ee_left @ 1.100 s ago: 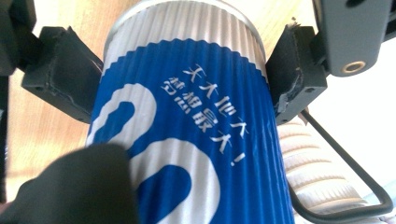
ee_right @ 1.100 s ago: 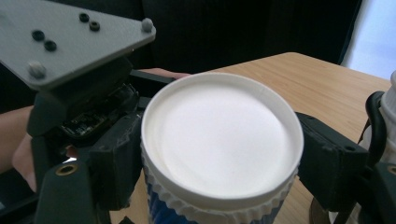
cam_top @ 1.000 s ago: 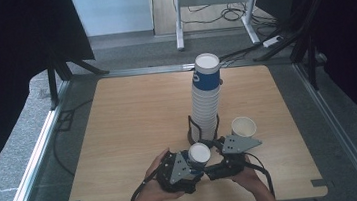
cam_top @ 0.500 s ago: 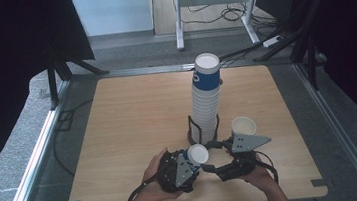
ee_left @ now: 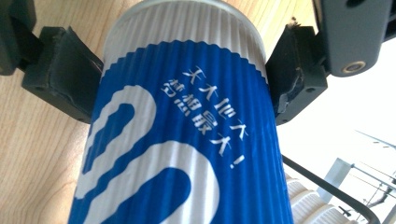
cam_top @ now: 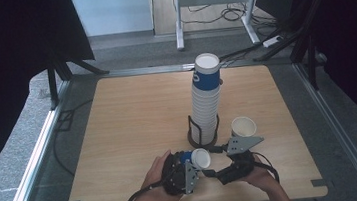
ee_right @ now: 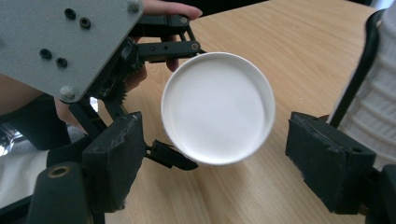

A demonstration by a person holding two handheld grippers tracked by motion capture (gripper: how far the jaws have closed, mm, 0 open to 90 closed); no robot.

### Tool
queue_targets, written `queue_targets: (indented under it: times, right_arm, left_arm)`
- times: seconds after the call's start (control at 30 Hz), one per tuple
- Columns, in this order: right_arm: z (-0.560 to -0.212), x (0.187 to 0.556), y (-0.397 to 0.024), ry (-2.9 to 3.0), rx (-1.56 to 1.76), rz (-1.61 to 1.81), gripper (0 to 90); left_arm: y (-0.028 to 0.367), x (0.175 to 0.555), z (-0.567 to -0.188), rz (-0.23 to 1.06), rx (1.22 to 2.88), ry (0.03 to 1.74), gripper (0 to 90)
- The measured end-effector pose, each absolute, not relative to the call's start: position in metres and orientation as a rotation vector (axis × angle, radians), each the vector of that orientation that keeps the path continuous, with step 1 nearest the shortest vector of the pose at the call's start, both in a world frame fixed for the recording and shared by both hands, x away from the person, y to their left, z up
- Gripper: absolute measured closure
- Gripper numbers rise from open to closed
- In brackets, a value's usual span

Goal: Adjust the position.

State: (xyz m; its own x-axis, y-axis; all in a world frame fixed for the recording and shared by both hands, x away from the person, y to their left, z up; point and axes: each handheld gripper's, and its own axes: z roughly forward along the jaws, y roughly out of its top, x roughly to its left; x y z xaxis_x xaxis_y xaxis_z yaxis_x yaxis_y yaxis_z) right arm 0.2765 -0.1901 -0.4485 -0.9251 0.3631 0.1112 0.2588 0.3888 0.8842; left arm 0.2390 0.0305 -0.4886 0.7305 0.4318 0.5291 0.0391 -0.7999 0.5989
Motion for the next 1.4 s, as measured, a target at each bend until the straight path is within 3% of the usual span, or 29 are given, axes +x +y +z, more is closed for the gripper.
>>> queue_targets:
  times: [0.3,0.53,0.73,0.87,1.07,1.23,1.4]
  right_arm:
    - [-0.457,0.279,-0.179,2.589,0.578,1.535,18.4]
    - [-0.462,0.280,-0.175,2.602,0.581,1.523,26.5]
    - [-0.464,0.284,-0.179,2.592,0.595,1.595,27.6]
    - [-0.462,0.286,-0.186,2.565,0.618,1.671,27.8]
    - [-0.462,0.288,-0.193,2.551,0.649,1.715,27.8]
    - [-0.465,0.288,-0.189,2.570,0.644,1.706,27.8]
    - [-0.464,0.286,-0.188,2.572,0.624,1.721,27.8]
  left_arm:
    - [0.022,0.231,-0.490,1.038,2.415,0.279,17.8]
    - [0.017,0.227,-0.491,1.073,2.429,0.244,17.6]
    - [0.019,0.228,-0.489,1.047,2.384,0.283,14.0]
    - [0.025,0.230,-0.482,0.986,2.347,0.305,6.7]
    - [0.031,0.229,-0.474,0.914,2.313,0.290,4.9]
    - [0.029,0.229,-0.476,0.916,2.315,0.280,6.4]
    - [0.029,0.230,-0.481,0.920,2.320,0.281,15.2]
